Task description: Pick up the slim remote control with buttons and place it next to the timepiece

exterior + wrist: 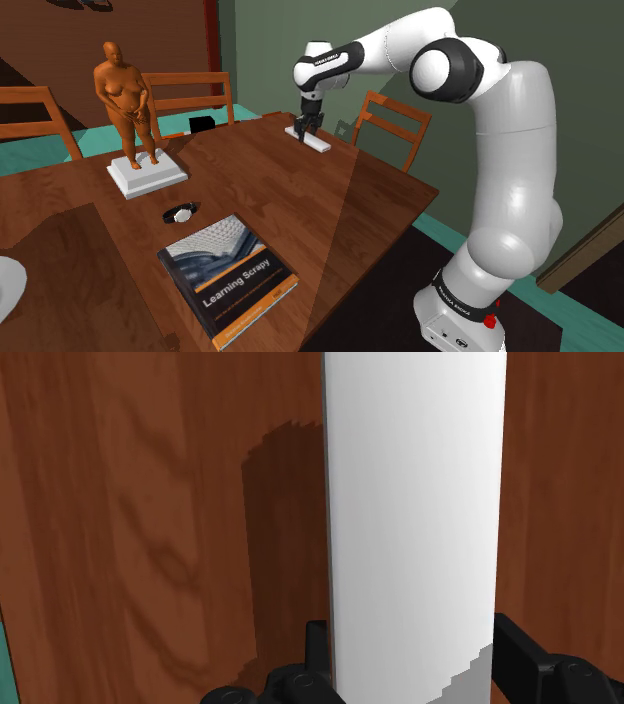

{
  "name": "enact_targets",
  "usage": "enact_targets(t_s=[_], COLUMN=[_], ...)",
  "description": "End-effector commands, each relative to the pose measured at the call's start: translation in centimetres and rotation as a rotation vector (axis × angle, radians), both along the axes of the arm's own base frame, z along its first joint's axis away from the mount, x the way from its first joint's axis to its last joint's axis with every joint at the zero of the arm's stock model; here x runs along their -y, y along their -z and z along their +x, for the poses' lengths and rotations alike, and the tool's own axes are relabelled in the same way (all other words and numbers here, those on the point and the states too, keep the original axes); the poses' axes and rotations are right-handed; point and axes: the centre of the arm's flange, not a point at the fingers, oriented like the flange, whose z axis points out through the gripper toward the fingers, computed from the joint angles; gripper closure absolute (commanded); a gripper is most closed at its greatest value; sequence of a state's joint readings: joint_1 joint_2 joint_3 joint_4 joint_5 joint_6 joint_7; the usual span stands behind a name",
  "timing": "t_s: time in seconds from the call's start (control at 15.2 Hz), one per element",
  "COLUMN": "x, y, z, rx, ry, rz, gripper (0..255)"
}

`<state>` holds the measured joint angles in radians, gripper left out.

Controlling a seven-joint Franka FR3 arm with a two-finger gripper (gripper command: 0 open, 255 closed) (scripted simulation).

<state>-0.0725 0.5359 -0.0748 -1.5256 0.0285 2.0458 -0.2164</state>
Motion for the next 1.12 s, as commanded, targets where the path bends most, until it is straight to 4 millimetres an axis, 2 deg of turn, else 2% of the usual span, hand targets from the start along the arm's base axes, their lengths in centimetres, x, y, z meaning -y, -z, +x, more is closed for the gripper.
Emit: enact_targets(t_s=[0.0, 0.99, 1.06], x=[0.0, 0.0, -1.3], y=[-1.0, -8.8, -8.8], z=[0.1, 0.1, -0.1], rx=[0.0, 0.0, 0.0], ry=[0.0, 0.0, 0.0], rz=[0.0, 0.0, 0.0], gripper=[255, 255, 255])
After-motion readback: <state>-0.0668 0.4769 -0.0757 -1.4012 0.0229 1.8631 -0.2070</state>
